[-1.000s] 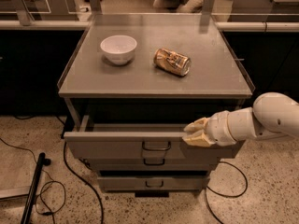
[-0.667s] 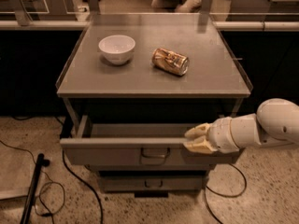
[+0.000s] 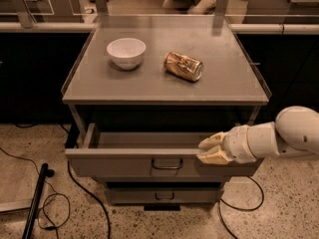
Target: Open top drawer
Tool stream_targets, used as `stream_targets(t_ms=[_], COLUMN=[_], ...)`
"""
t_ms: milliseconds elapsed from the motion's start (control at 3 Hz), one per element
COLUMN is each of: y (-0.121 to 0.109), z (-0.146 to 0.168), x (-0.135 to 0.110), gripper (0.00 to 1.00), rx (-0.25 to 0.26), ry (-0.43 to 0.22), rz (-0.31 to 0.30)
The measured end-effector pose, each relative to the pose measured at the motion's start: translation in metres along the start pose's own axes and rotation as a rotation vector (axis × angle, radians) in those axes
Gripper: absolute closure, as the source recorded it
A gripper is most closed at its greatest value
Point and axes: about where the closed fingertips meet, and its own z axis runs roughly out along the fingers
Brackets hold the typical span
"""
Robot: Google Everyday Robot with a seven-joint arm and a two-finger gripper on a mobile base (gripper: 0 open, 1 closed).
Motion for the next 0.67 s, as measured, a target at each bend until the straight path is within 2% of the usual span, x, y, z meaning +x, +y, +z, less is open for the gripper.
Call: stream_targets(t_ms=[333,667], y=[0.0,0.0], z=[0.0,0.0], x=[0.0,0.0], gripper=[0.36,0.37], rx=[0.0,0.0], ry=[0.0,0.0], rz=[0.0,0.0])
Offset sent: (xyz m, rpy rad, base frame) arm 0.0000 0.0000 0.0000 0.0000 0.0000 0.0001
